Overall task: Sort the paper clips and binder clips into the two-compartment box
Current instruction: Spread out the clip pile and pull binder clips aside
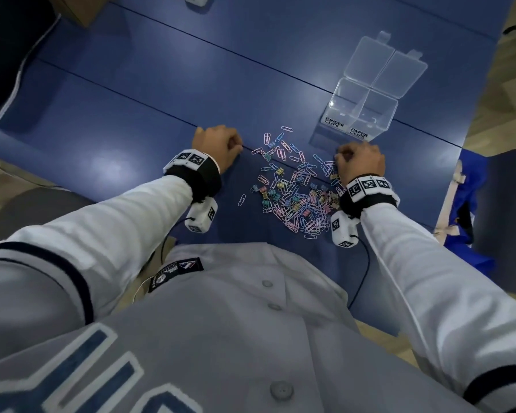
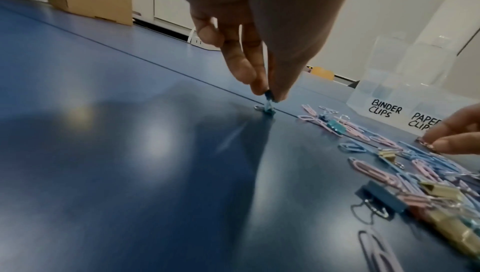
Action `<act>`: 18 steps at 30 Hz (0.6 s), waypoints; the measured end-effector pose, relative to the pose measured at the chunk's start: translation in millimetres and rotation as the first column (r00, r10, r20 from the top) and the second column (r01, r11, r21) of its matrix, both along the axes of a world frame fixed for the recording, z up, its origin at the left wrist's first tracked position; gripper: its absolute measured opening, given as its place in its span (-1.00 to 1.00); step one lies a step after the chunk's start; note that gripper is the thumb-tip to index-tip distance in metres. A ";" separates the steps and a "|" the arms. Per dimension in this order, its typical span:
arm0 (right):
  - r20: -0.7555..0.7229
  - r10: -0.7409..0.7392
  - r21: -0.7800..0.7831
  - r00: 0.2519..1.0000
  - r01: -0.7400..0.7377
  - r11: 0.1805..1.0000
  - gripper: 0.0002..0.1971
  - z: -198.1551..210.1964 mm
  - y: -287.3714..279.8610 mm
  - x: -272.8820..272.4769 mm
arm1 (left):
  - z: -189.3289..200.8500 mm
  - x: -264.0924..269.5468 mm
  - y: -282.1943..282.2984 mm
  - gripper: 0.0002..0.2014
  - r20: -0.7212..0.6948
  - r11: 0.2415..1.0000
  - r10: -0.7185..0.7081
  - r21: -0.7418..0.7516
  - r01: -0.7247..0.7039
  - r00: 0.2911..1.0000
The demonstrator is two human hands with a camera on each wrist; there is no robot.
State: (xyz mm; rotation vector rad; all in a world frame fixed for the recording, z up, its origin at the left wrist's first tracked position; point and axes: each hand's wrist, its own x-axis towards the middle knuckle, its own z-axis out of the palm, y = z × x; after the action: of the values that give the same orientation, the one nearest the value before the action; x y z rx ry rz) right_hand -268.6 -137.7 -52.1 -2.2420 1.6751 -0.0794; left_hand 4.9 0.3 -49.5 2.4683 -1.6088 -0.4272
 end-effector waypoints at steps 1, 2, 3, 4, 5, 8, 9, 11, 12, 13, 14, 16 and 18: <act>-0.015 -0.004 -0.022 1.000 0.004 1.000 -0.78 0.2 2.6 1.4 | -0.1 -2.6 -0.7 -0.83 0.004 1.000 0.007 -0.021 -0.007 1.000; -0.008 -0.014 -0.044 1.000 0.013 0.999 -0.78 0.4 4.9 4.4 | 0.6 -6.7 -2.4 -0.80 0.018 0.999 0.001 -0.045 0.000 1.000; 0.019 -0.024 -0.064 1.000 0.025 0.998 -0.77 1.1 7.3 8.6 | 1.4 -11.7 -5.3 -0.78 0.040 0.998 -0.025 -0.063 0.028 0.999; 0.052 -0.027 -0.076 0.998 0.031 0.997 -0.76 2.3 9.9 14.2 | 2.5 -17.7 -8.9 -0.75 0.061 0.995 -0.072 -0.070 0.076 0.996; 0.076 -0.020 -0.076 0.997 0.026 0.997 -0.77 3.6 12.3 19.9 | 3.5 -24.3 -13.6 -0.73 0.076 0.989 -0.131 -0.066 0.136 0.988; 0.100 0.054 -0.040 0.994 -0.050 0.998 -0.81 9.0 19.4 40.6 | 5.5 -40.1 -27.5 -0.72 0.083 0.956 -0.293 0.017 0.293 0.952; 0.098 0.093 -0.035 0.991 -0.090 0.995 -0.81 10.2 22.1 48.4 | 5.0 -43.1 -30.9 -0.73 0.087 0.944 -0.329 0.059 0.324 0.940; 0.099 0.165 -0.022 0.981 -0.163 0.986 -0.80 9.4 27.6 65.4 | 2.7 -46.1 -33.7 -0.74 0.099 0.930 -0.360 0.120 0.348 0.928; 0.106 0.188 -0.005 0.976 -0.189 0.982 -0.79 7.9 29.9 73.6 | 1.0 -47.0 -33.3 -0.74 0.100 0.928 -0.361 0.134 0.347 0.927; 0.115 0.208 0.015 0.971 -0.211 0.977 -0.78 6.5 31.2 81.8 | -0.5 -47.3 -32.6 -0.74 0.098 0.929 -0.359 0.137 0.345 0.928; 0.122 0.228 0.032 0.966 -0.234 0.972 -0.77 5.1 32.0 89.1 | -1.5 -47.3 -31.4 -0.73 0.093 0.931 -0.355 0.131 0.342 0.930; 0.113 0.271 0.061 0.956 -0.279 0.958 -0.75 2.6 31.5 100.2 | -1.3 -45.0 -27.2 -0.72 0.078 0.940 -0.333 0.101 0.325 0.940; 0.076 0.327 0.073 0.942 -0.332 0.941 -0.74 -0.1 30.6 106.5 | -1.0 -37.8 -19.7 -0.71 0.081 0.957 -0.287 0.056 0.283 0.954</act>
State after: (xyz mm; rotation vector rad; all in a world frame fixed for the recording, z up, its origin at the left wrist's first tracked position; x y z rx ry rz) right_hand -162.0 -107.1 -52.2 -2.3938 1.2262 0.0024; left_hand -32.9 -19.4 -50.4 2.3197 -2.0242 -0.3989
